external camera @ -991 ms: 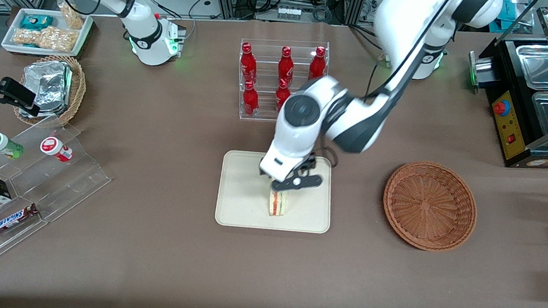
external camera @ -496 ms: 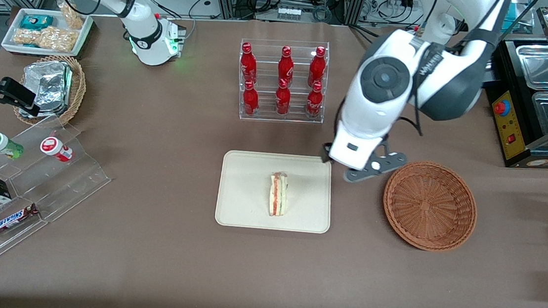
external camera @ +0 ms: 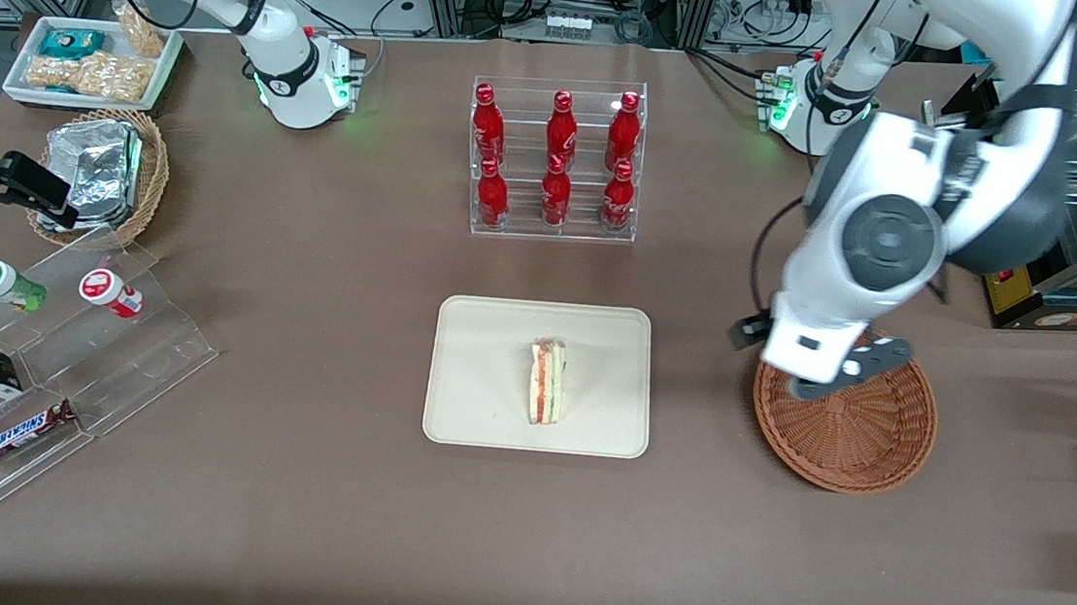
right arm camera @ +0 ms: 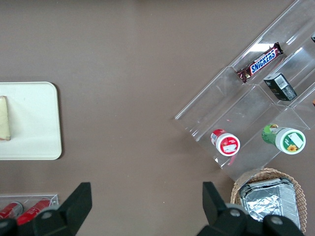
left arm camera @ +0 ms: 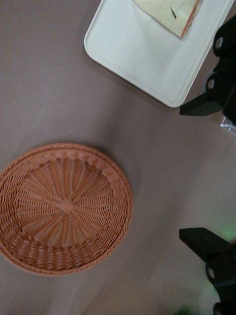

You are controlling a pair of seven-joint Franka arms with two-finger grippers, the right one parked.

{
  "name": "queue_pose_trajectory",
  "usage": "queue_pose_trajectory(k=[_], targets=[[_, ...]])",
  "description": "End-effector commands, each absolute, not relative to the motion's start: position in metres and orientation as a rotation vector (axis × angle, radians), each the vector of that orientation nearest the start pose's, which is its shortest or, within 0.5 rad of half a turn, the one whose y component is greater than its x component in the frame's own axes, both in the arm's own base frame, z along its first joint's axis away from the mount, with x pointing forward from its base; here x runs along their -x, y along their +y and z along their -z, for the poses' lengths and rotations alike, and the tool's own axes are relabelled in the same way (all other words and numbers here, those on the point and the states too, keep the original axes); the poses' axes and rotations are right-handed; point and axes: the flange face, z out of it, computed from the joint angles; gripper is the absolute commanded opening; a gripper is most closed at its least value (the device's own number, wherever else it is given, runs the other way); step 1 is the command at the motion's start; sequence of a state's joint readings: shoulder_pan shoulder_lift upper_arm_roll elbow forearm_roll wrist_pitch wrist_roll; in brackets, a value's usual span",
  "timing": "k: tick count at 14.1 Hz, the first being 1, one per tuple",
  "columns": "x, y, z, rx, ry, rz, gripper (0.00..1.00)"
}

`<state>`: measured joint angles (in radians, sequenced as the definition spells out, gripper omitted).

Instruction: Place sandwich from basket to tray

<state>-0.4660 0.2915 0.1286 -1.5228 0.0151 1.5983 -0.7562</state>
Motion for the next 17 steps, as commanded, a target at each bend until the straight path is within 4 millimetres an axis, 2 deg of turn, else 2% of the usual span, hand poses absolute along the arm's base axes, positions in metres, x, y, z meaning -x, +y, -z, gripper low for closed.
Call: queue_pose_trajectory(k=[1, 4, 5, 6, 7, 12, 14, 15, 17], targets=[[-0.562, -0.168, -0.502, 2.957, -0.510, -0.259, 1.00], [-0.551, -0.132, -0.520, 2.994, -0.430, -0.264, 1.00], [-0.550, -0.111, -0.525, 2.998, -0.408, -0.298, 1.00], [-0.547, -0.099, -0.533, 3.012, -0.352, -0.318, 1.00], [-0.541, -0.098, -0.540, 3.030, -0.270, -0.322, 1.00], [-0.530, -0.062, -0.566, 3.077, -0.024, -0.308, 1.00], [-0.527, -0.055, -0.578, 3.091, 0.108, -0.278, 1.00], [-0.524, -0.052, -0.586, 3.095, 0.130, -0.248, 1.00], [-0.526, -0.032, -0.598, 3.121, 0.136, -0.194, 1.00]])
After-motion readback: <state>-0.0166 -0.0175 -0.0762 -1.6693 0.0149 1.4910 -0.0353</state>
